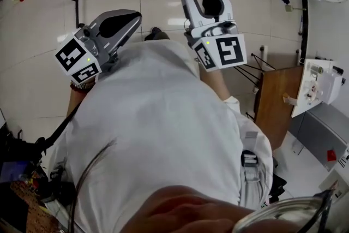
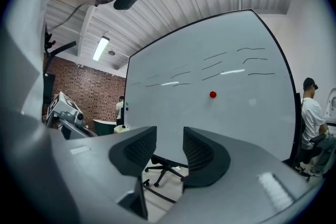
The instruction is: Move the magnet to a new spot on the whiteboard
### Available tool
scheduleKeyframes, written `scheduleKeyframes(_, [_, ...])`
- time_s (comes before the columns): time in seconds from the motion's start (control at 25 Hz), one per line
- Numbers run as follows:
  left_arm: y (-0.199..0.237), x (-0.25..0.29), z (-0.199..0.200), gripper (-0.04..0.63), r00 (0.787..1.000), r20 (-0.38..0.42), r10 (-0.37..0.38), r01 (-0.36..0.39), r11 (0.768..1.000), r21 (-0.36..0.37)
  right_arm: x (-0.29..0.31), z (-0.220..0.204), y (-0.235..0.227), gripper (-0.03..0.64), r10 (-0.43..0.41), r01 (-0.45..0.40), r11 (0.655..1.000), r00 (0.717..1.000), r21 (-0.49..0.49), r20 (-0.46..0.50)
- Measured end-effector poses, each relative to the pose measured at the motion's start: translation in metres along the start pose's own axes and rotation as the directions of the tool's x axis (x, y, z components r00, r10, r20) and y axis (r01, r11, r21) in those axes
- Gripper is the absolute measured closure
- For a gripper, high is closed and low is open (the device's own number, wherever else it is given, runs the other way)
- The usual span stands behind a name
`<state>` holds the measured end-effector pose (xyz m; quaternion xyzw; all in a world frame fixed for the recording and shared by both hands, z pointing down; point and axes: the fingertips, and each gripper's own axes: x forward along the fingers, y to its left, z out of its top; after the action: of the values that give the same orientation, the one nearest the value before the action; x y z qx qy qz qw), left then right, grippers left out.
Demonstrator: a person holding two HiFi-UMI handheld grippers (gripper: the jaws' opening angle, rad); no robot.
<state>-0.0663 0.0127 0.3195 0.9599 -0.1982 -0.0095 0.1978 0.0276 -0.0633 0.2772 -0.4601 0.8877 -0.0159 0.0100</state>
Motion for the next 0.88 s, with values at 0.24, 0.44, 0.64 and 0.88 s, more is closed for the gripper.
scheduleKeyframes(0.24, [-0.01, -0.058, -0.008, 0.598, 1.0, -0.011, -0.012, 0.013, 0.999, 0.033, 0.016, 0.002, 0.06, 0.465, 0.044, -0.044, 0.999, 0.999, -0.005, 0.004])
scheduleKeyframes(0.44, [-0.011, -0.079, -0.006, 0.598, 1.0, -0.002, -0.003, 0.003, 0.991, 0.136, 0.011, 0.027, 0.081, 0.466, 0.094, -0.086, 0.991, 0.993, -0.098, 0.073])
scheduleKeyframes(0.64, [-0.027, -0.068, -0.015, 0.597, 0.992, 0.033, 0.12, -0.124, 0.979, 0.161, -0.01, -0.001, 0.078, 0.468, 0.125, -0.123, 0.992, 0.988, -0.018, 0.086])
scheduleKeyframes(0.88, [-0.031, -0.068, 0.004, 0.598, 0.988, 0.048, 0.148, -0.153, 0.982, 0.11, -0.016, 0.031, 0.074, 0.468, 0.103, -0.102, 0.995, 0.989, -0.014, 0.108])
